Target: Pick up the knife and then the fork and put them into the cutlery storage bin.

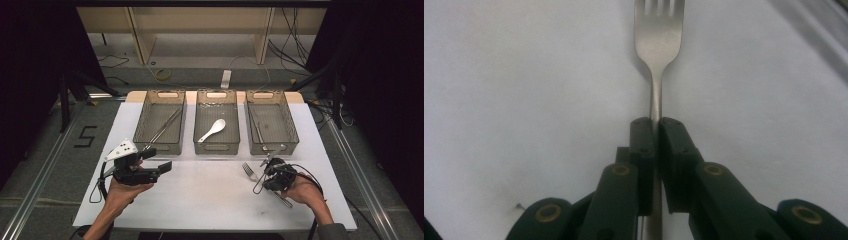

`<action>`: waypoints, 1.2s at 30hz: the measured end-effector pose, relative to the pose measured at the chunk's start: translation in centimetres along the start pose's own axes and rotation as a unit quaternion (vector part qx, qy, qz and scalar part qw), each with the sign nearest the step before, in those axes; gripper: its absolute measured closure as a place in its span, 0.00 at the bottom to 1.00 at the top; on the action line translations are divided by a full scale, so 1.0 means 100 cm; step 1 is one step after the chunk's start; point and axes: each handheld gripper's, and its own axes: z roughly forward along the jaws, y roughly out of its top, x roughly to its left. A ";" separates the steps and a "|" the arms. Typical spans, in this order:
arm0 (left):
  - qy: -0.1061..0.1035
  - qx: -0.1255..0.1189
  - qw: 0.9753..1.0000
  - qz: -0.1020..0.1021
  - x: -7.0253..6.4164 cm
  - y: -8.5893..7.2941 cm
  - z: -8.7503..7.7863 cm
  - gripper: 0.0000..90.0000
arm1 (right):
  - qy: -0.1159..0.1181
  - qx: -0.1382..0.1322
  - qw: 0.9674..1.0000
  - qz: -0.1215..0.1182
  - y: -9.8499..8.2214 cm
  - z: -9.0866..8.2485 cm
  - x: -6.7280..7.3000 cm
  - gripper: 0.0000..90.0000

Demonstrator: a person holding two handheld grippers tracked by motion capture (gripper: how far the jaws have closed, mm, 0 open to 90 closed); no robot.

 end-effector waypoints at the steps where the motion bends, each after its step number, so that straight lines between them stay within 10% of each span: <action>1: 0.000 0.000 1.000 0.001 0.000 0.000 0.000 0.17 | -0.001 -0.005 1.000 0.004 0.000 -0.002 -0.001 0.95; 36: 0.004 -0.007 1.000 -0.003 0.001 0.000 -0.001 0.17 | -0.005 -0.177 0.982 0.060 0.020 -0.059 -0.037 0.95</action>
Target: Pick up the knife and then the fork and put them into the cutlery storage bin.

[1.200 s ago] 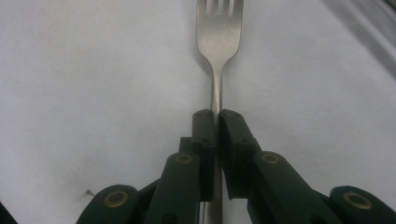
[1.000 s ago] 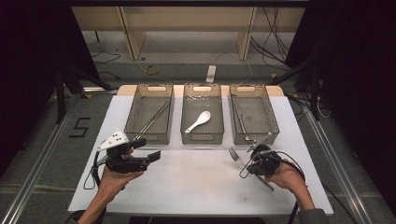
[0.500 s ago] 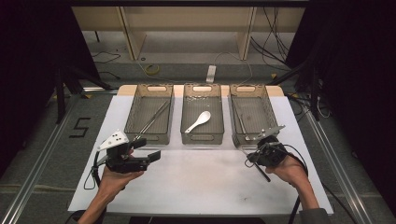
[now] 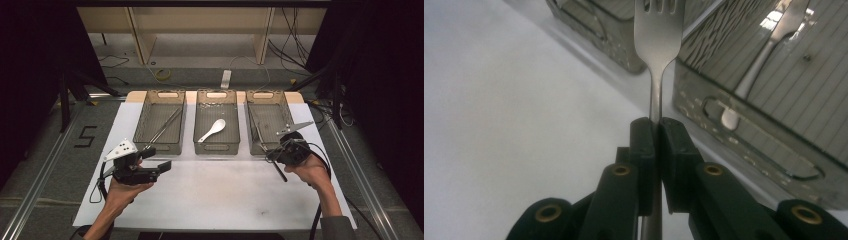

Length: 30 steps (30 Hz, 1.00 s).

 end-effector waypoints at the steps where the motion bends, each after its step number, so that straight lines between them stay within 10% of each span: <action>1: 0.000 -0.001 1.000 0.000 0.000 0.000 0.000 0.17 | -0.004 -0.002 1.000 0.002 0.002 -0.001 -0.001 0.95; 30: -0.001 -0.001 1.000 0.001 0.000 0.000 0.000 0.17 | -0.038 -0.072 0.994 0.076 0.074 -0.003 -0.041 0.95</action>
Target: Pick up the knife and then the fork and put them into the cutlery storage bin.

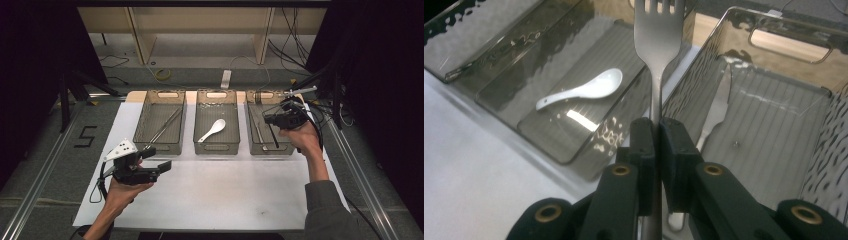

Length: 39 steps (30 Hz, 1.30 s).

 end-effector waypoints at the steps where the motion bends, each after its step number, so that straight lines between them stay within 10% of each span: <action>1: 0.000 -0.001 1.000 0.000 0.000 0.000 0.000 0.17 | -0.002 -0.001 1.000 0.000 0.002 0.001 -0.001 0.95; 39: 0.000 0.001 1.000 0.004 0.000 0.000 0.000 0.17 | -0.063 0.003 0.997 0.050 0.007 0.051 -0.019 0.95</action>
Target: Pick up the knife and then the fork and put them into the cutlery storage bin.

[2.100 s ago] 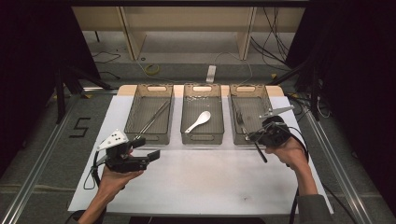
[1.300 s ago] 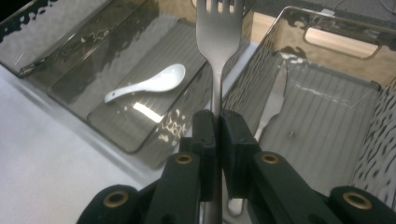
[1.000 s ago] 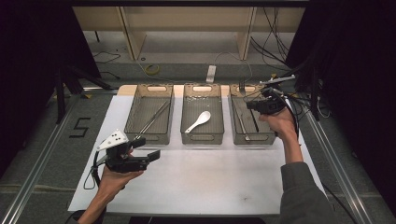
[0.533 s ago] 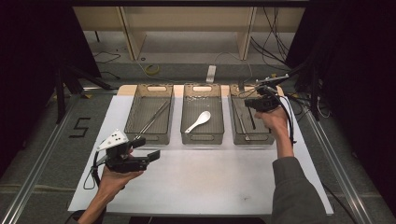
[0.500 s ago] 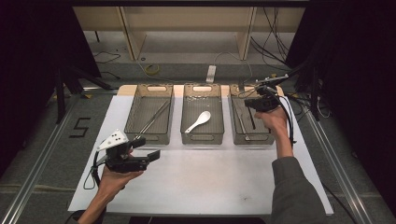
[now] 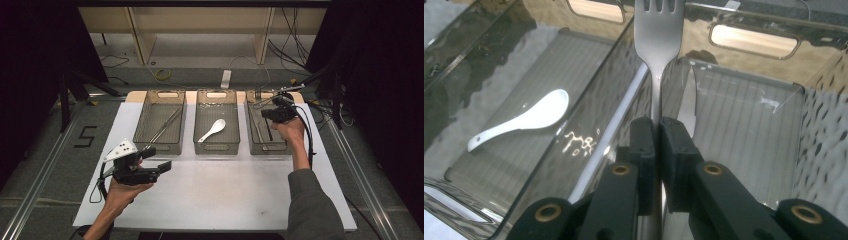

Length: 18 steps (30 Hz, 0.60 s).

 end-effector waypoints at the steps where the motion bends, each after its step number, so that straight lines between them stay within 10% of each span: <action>1: 0.000 0.000 1.000 0.000 0.000 0.000 0.000 0.17 | 0.000 0.001 1.000 -0.001 -0.001 0.001 -0.001 0.95; 18: 0.000 -0.002 1.000 0.001 0.000 0.000 0.000 0.17 | -0.004 0.010 1.000 0.009 -0.011 0.010 -0.005 0.95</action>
